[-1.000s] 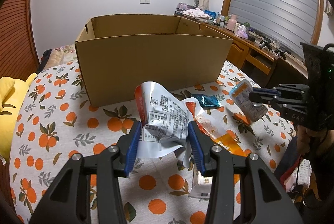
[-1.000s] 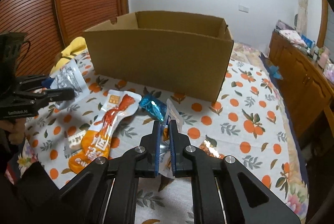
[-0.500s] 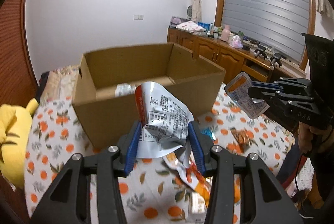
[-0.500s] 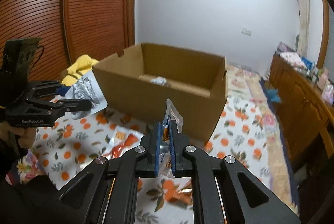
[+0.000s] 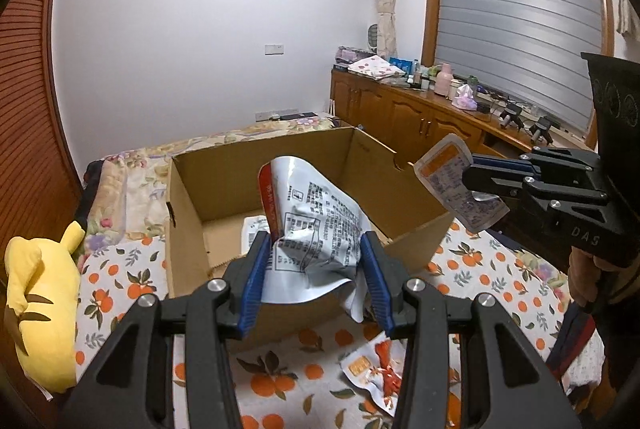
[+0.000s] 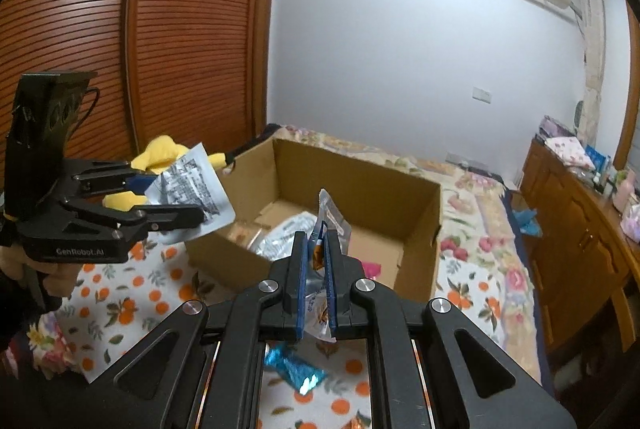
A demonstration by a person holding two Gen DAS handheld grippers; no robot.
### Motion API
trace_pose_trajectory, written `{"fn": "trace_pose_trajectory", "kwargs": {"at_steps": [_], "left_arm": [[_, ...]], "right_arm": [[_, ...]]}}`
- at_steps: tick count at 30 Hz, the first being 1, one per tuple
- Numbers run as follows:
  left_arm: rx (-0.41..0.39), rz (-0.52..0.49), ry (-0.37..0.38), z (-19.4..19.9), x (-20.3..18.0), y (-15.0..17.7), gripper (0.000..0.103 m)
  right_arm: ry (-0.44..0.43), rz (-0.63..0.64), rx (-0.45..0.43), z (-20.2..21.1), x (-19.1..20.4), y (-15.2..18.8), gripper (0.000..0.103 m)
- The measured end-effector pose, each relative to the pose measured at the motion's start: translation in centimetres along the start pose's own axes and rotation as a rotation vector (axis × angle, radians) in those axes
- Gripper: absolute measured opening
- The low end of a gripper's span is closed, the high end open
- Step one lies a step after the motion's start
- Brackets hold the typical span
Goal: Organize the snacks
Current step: 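Lift both packets and carry them over the open box, then open both tools to drop the packets into the box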
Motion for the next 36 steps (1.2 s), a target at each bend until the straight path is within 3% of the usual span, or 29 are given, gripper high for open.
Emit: {"fn": "trace_pose_trajectory", "kwargs": {"at_steps": [9, 21, 33, 36], "left_arm": [[0.040, 0.010, -0.046, -2.4, 1.8, -0.4, 0.045], [0.114, 0.045, -0.085, -6.9, 3.4, 0.6, 0.045], [0.119, 0.068, -0.117, -7.4, 4.4, 1.0, 0.058], [0.106, 0.074, -0.122, -7.0, 4.4, 1.0, 0.062]], "right_arm": [[0.012, 0.008, 0.025, -3.5, -0.2, -1.6, 0.005], [0.024, -0.081, 0.077, -7.3, -2.8, -1.3, 0.005], [0.008, -0.157, 0.133, -9.8, -3.3, 0.0, 0.006], [0.011, -0.172, 0.135, -10.0, -3.5, 0.3, 0.020]]}}
Point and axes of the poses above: each gripper's, at about its wrist camera, not at the fingertips, and z roughly against the way its jaws point, x to its left, y to its underside, the point moved 4 cm from there along -z, roughly the way its jaws point, and after that the axes turned 11 degrees about -z, right-handed, at the moved point
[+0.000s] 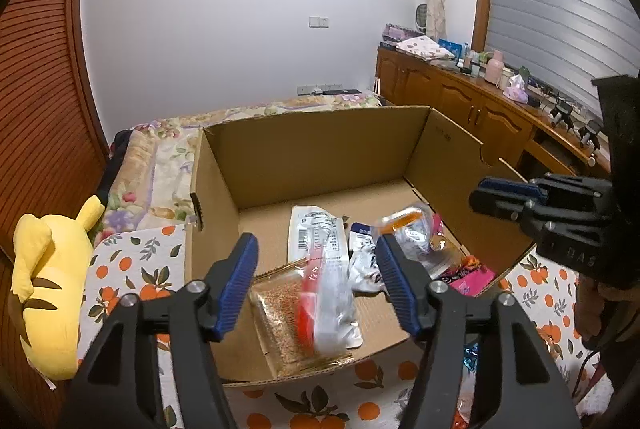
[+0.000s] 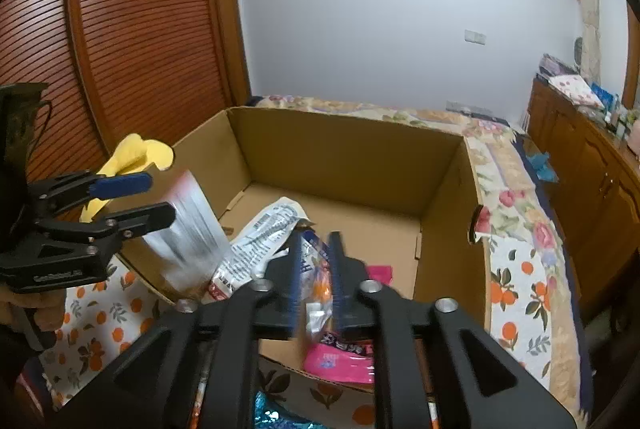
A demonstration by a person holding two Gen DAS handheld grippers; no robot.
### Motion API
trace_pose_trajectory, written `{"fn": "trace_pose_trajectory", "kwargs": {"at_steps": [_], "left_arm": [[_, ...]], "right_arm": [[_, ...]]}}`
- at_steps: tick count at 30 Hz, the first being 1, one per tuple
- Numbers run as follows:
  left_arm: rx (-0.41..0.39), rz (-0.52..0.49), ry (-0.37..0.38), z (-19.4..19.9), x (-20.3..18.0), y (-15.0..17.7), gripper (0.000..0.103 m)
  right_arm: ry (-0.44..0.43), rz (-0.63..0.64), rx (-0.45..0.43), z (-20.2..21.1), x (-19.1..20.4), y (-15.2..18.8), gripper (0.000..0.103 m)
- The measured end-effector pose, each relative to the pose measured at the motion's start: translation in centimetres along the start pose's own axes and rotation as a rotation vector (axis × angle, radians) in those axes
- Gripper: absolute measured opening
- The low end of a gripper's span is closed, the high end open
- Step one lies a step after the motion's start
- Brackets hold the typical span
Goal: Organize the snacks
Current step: 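Open both tools to drop the packets into the box, then lower right tool onto copper foil candy while left tool approaches chicken-feet pouch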
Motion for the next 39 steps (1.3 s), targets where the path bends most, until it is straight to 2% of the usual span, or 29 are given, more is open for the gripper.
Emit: {"fn": "trace_pose_trajectory", "kwargs": {"at_steps": [3, 5, 7, 10, 13, 14, 15, 20, 24, 29, 34, 39], "left_arm": [[-0.008, 0.001, 0.009, 0.5, -0.1, 0.1, 0.065], [-0.028, -0.003, 0.013, 1.2, -0.4, 0.2, 0.072], [-0.047, -0.016, 0.013, 1.9, -0.8, 0.3, 0.072], [-0.066, -0.024, 0.023, 3.3, -1.6, 0.6, 0.074], [-0.081, -0.020, 0.050, 4.4, -2.5, 1.1, 0.083], [-0.086, -0.028, 0.056, 4.9, -3.0, 1.4, 0.084], [-0.085, -0.035, 0.057, 5.1, -3.4, 1.7, 0.084], [-0.080, -0.048, 0.070, 6.2, -5.6, 3.5, 0.086], [-0.057, -0.043, 0.128, 6.4, -7.4, 5.1, 0.086], [-0.007, -0.040, 0.165, 5.9, -9.2, 7.3, 0.086], [0.044, -0.023, 0.187, 4.9, -10.7, 9.6, 0.086], [0.079, -0.024, 0.193, 4.2, -11.5, 10.8, 0.086]], "right_arm": [[-0.022, -0.017, -0.006, 0.3, -0.2, 0.1, 0.022], [-0.026, -0.015, -0.018, 1.1, -0.2, 0.3, 0.023], [-0.039, -0.013, -0.031, 1.9, -0.2, 0.6, 0.024], [-0.045, 0.001, -0.058, 3.9, 0.0, 1.3, 0.032], [-0.056, 0.014, -0.077, 6.1, 0.2, 2.1, 0.037], [-0.057, 0.020, -0.083, 6.8, 0.3, 2.5, 0.041], [-0.056, 0.026, -0.089, 7.5, 0.2, 3.0, 0.046], [-0.054, 0.031, -0.083, 9.8, -0.2, 5.6, 0.054], [-0.034, 0.020, -0.059, 10.5, -1.2, 8.2, 0.054], [0.011, 0.034, -0.001, 9.9, -2.8, 11.7, 0.054], [0.030, -0.028, 0.069, 8.6, -5.2, 14.3, 0.054], [0.049, -0.069, 0.099, 8.0, -6.4, 15.9, 0.054]]}}
Point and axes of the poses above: each gripper's, at about its wrist camera, not at the fingertips, and z roughly against the way its jaws point, x to its left, y to its underside, the point moved 4 cm from there along -z, roughly the way its jaws point, and after that the axes turned 11 degrees about -z, right-handed, at the moved point
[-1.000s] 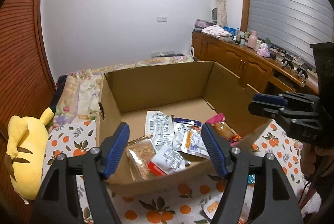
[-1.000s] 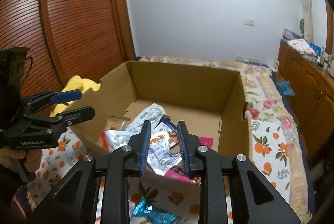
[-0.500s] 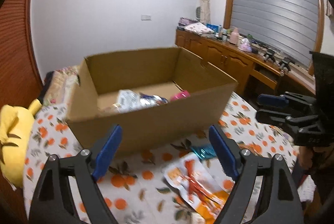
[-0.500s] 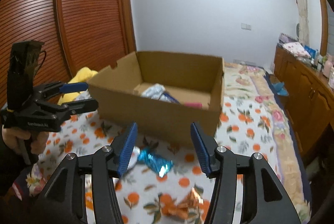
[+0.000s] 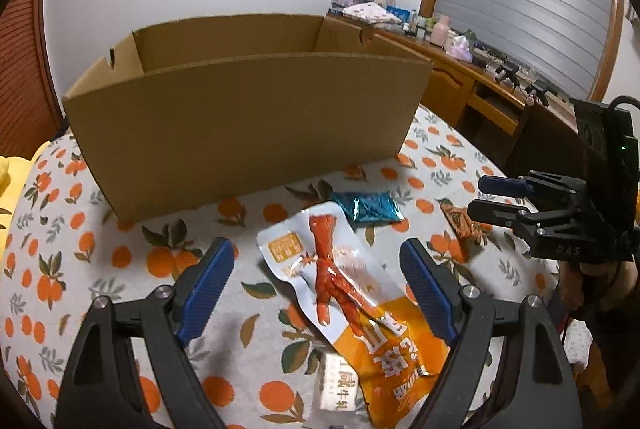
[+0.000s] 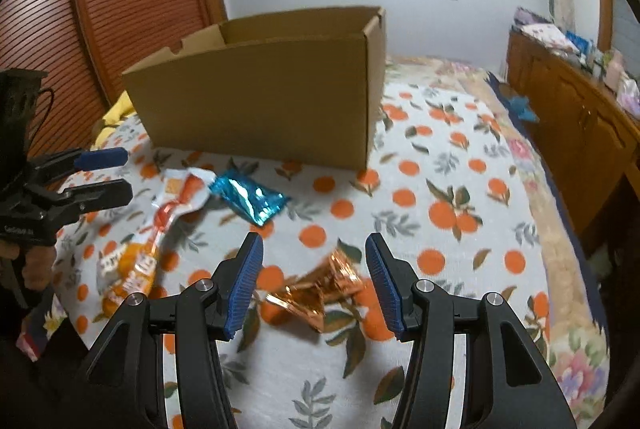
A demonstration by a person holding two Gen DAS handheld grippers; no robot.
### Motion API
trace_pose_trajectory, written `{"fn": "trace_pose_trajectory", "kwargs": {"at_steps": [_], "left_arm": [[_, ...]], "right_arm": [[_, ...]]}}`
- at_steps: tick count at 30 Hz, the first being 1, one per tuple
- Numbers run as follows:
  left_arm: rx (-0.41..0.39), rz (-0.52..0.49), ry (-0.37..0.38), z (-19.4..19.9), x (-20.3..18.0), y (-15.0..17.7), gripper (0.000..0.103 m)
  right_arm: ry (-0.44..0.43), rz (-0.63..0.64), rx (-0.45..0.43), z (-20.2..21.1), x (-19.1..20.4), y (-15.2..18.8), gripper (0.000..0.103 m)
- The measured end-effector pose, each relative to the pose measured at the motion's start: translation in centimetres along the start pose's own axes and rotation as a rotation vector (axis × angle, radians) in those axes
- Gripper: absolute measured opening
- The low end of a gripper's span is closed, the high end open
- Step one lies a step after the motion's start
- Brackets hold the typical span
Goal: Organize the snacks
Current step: 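Lower right tool onto copper foil candy while left tool approaches chicken-feet pouch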
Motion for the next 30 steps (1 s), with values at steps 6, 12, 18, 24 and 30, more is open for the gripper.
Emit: {"fn": "trace_pose_trajectory", "kwargs": {"at_steps": [6, 12, 18, 24, 30], "left_arm": [[0.045, 0.013, 0.023, -1.0, -0.4, 0.8, 0.086], [0.085, 0.003, 0.020, -1.7, -0.7, 1.5, 0.086], [0.113, 0.004, 0.030, -2.3, -1.2, 1.9, 0.086], [0.132, -0.007, 0.029, -2.6, -1.8, 1.8, 0.086], [0.166, -0.010, 0.028, -3.4, -2.3, 1.9, 0.086]], "right_arm": [[0.015, -0.044, 0.053, -1.2, -0.7, 1.0, 0.054], [0.028, -0.084, 0.075, -2.1, -0.9, 1.7, 0.052], [0.084, -0.033, 0.066, -2.1, -0.5, 2.2, 0.049], [0.126, -0.010, 0.020, -2.0, -0.6, 2.7, 0.038], [0.131, 0.008, 0.019, -2.1, -0.5, 2.7, 0.039]]}}
Point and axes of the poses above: each gripper's, at about its wrist camera, not at the fingertips, and z roughly against the way its jaws point, x to its left, y to its underside, the point moved 4 cm from there along -z, roughly the way its jaws point, and after that the axes turned 11 degrees about -z, right-handed, at the moved point
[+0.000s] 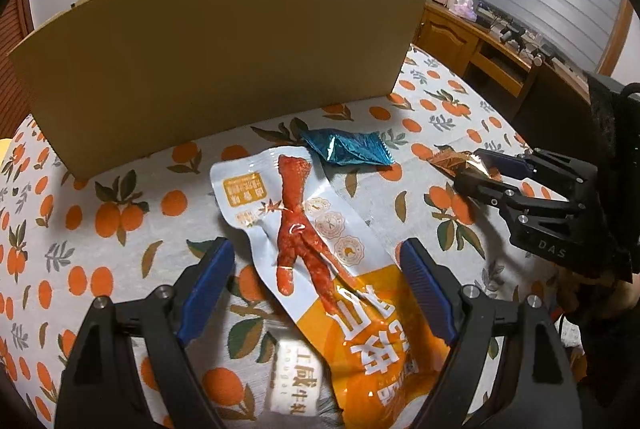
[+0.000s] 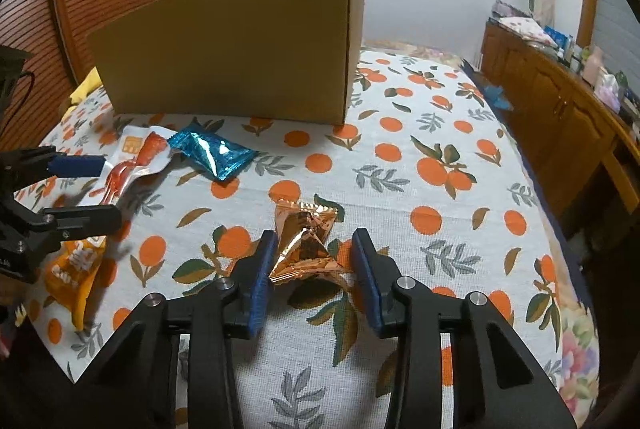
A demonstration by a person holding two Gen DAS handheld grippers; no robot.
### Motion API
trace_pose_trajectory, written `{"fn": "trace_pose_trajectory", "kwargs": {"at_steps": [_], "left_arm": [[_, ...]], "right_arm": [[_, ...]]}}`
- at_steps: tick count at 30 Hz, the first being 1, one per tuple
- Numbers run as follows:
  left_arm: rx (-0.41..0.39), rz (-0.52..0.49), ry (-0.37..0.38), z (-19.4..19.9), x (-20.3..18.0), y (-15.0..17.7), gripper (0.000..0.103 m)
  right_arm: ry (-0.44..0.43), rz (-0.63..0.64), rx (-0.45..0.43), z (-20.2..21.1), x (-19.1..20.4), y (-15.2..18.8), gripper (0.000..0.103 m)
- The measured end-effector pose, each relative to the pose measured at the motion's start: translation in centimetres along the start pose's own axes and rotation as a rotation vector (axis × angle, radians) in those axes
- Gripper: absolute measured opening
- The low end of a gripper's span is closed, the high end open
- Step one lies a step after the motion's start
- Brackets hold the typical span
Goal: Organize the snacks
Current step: 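Lower right tool onto copper foil candy while left tool approaches chicken-feet pouch, then grasp copper foil candy with right tool while left tool grasps chicken-feet pouch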
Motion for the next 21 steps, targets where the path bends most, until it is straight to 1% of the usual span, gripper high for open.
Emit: {"fn": "trace_pose_trajectory", "kwargs": {"at_steps": [3, 6, 9, 13, 18, 19, 21], "left_arm": [[0.020, -0.002, 0.003, -0.5, -0.3, -0.1, 0.085], [0.022, -0.006, 0.002, -0.6, -0.4, -0.4, 0.082], [0.041, -0.011, 0.002, -0.8, -0.5, -0.7, 0.075], [0.053, -0.027, -0.006, -1.0, -0.6, -0.9, 0.069], [0.039, -0.028, 0.004, -0.7, -0.5, -1.2, 0.059], [0.034, -0.034, 0.000, -0.5, -0.5, -1.2, 0.056], [0.031, -0.069, -0.009, -0.5, -0.9, -1.4, 0.055]], "right_arm": [[0.001, 0.010, -0.002, 0.0, 0.1, 0.1, 0.039], [0.002, 0.019, -0.005, 0.0, 0.3, 0.1, 0.039], [0.001, 0.027, -0.006, 0.0, 0.5, 0.1, 0.039], [0.001, 0.027, -0.006, 0.0, 0.6, 0.1, 0.039], [-0.003, 0.031, -0.006, -0.1, 0.6, 0.1, 0.039], [-0.004, 0.031, -0.007, -0.1, 0.7, 0.1, 0.039], [-0.008, 0.034, -0.007, -0.1, 0.8, 0.1, 0.039]]}}
Point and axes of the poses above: each gripper's, at about its wrist camera, not at the fingertips, and z roughly against the way its jaws point, x to its left, y to its underside, the point moved 4 cm from there along -z, roughly the way its jaws point, and after that the axes turned 11 degrees about -z, right-handed, at the moved point
